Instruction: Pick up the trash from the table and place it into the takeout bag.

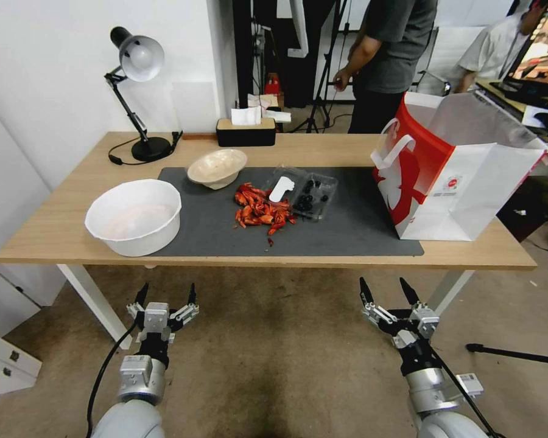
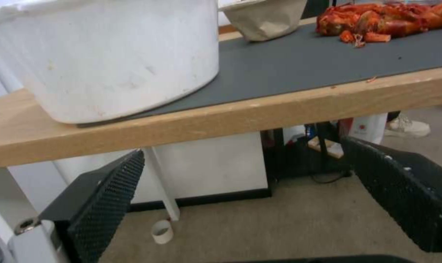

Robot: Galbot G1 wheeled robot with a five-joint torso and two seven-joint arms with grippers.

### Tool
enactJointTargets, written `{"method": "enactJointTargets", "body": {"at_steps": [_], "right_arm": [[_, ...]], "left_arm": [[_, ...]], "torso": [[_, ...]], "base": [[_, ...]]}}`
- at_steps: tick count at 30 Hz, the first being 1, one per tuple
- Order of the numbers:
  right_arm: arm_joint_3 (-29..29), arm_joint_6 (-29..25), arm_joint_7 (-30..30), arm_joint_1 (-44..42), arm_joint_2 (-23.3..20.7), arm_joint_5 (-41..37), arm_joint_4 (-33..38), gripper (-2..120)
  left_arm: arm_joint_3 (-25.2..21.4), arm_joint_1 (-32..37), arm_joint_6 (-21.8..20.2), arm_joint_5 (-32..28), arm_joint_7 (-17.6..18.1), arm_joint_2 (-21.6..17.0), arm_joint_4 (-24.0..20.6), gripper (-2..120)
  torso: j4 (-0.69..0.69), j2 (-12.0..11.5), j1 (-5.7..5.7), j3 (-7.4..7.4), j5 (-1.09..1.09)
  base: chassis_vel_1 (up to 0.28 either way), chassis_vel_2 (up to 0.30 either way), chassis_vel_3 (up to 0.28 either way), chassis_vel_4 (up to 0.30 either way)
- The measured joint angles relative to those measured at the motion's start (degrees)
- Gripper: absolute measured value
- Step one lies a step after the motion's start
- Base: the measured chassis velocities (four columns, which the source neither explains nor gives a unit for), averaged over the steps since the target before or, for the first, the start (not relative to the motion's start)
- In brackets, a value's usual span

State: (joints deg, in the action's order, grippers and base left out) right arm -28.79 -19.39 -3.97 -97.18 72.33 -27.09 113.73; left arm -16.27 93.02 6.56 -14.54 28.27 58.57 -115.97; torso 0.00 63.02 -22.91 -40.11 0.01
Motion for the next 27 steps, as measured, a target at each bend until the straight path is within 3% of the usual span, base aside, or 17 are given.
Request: {"method": "enactJointTargets", "body": {"at_steps": [18,23,27], "right_arm": [[0.17,0.01,-0.03,0.03,0.14,0.14,-0.35,100],[0.17,0.04,-0.02,0.21,0.07,0.14,-0.39,100],[0.09,0.08,0.05,0.49,0.05,0.12,-0.35,100]], "left_arm": [[0.15,0.58,0.58,-0.82,-0.93,-0.47,1.01,100],[-0.94,0.16,0.53,0.38,-1.06,-1.65,-1.83,100],[-4.78,-3.88,-1.4,0.62,-1.74,-4.73,-6.91,100]], "torso": [[0.0,0.0,0.0,0.0,-0.02],[0.01,0.0,0.0,0.0,-0.01],[0.0,0.0,-0.01,0.0,-0.01]], "base": [[0.0,0.0,0.0,0.0],[0.0,0.0,0.0,0.0],[0.0,0.0,0.0,0.0]]}}
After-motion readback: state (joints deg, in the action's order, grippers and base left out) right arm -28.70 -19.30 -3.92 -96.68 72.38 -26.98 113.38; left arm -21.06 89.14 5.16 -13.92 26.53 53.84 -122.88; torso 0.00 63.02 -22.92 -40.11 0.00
